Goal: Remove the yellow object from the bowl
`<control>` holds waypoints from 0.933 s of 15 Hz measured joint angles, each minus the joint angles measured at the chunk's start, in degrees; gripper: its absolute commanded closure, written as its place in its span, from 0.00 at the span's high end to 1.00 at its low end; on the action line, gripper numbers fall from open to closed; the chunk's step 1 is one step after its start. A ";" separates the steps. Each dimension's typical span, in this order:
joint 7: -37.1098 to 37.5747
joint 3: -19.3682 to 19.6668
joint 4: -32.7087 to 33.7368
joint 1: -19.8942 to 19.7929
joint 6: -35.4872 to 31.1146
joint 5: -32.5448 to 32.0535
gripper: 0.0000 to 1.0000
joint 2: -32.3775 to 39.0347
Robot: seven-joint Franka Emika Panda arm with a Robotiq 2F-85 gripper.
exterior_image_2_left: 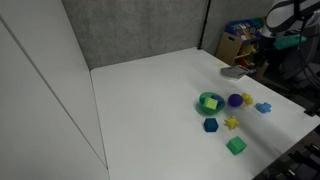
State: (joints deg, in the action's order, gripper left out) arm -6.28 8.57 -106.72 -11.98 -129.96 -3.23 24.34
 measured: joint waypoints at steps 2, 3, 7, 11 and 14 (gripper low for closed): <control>0.59 -0.01 -0.02 0.06 0.00 0.34 0.96 -0.58; 0.60 -0.05 -0.04 0.10 0.00 0.42 1.00 -0.80; 0.57 -0.76 -0.23 0.68 2.30 0.44 1.00 -2.14; 0.57 -1.40 -1.44 2.61 7.84 0.44 1.00 -5.67; 0.60 -1.89 -3.74 4.54 10.98 0.44 1.00 -9.85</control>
State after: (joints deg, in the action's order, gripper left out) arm -5.68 6.69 -110.46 -7.44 -118.98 -2.79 14.49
